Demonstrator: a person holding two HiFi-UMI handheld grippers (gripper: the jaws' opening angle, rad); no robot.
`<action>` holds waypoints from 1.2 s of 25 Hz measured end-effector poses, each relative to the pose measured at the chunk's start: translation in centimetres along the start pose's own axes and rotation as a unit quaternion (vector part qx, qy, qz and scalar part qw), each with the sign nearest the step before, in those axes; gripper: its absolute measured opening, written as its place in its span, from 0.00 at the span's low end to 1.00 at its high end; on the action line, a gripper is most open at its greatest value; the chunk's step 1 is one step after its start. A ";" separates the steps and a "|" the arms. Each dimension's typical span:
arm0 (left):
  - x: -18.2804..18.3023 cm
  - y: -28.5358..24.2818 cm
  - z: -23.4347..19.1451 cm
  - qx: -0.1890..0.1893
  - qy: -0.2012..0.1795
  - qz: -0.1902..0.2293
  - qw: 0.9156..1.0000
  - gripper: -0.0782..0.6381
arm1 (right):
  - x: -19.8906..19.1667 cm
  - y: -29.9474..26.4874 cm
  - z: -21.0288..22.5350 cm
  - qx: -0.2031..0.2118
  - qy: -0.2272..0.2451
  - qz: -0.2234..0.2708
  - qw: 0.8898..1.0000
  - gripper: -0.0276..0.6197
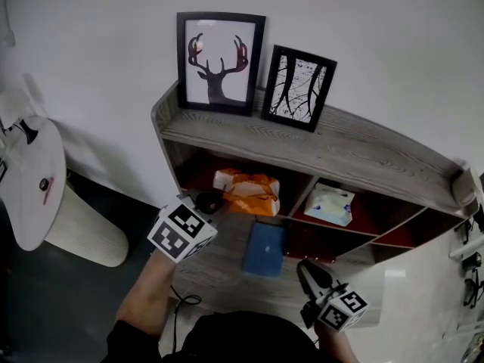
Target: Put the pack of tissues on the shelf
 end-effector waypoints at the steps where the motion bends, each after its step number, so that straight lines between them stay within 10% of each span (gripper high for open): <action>1: 0.0 -0.4 -0.3 0.003 0.003 0.001 1.000 0.14 | 0.0 0.1 0.2 -0.002 -0.002 0.000 1.000 0.08; 17: -0.2 -3.6 -2.3 0.081 -0.009 -0.002 0.997 0.16 | 0.4 2.1 1.1 -0.015 -0.001 0.005 1.000 0.08; 30: 0.6 -1.5 -1.6 0.156 -0.022 0.037 0.987 0.40 | 0.5 2.9 1.5 -0.008 0.025 -0.007 1.000 0.08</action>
Point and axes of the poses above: the fingertips, and each gripper's own axes: y backward along the fingers, z to its right, x out of its top, the point moved 7 cm from there along y, backward along the fingers, and after that the axes turned 1 degree about y, right-handed, at the moved point
